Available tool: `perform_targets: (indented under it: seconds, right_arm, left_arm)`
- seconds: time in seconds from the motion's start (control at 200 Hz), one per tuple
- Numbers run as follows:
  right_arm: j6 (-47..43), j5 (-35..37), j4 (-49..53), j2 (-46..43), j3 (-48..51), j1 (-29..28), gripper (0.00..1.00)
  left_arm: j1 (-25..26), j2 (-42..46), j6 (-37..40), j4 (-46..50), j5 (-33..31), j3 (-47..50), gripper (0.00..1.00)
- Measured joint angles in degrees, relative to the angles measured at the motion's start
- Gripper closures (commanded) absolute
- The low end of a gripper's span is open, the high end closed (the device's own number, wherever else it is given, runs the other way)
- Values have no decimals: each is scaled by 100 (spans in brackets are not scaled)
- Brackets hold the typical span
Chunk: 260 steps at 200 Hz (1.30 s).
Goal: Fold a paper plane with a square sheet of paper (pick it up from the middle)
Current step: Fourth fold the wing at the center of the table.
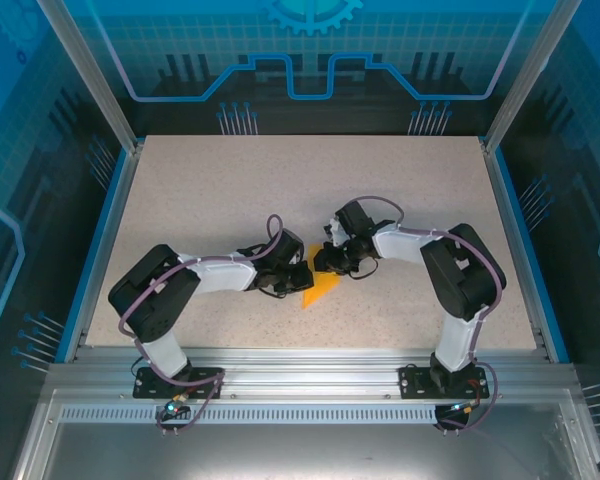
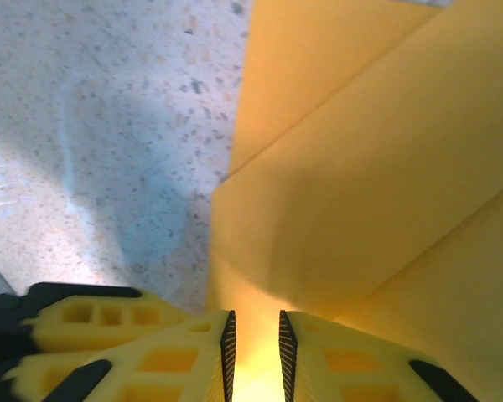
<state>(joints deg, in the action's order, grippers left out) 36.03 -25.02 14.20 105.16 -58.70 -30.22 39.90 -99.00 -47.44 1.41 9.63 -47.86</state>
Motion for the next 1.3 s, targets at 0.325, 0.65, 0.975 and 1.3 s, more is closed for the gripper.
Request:
perform_targets:
  seconds: [0.325, 0.65, 0.975, 1.3]
  right_arm:
    - [170, -420, -332, -35, -15, -2, 83]
    - [267, -542, -533, 577, -79, 4, 86]
    - [278, -529, -549, 577, -79, 0, 85]
    - [278, -535, -553, 577, -79, 0, 85]
  left_arm:
    - [0, -7, 0, -175, -28, 122, 89]
    - [0, 31, 111, -225, -9, 184, 86]
    - [7, 833, 133, -339, 398, 507, 83]
    - [42, 575, 81, -623, 682, 647, 83]
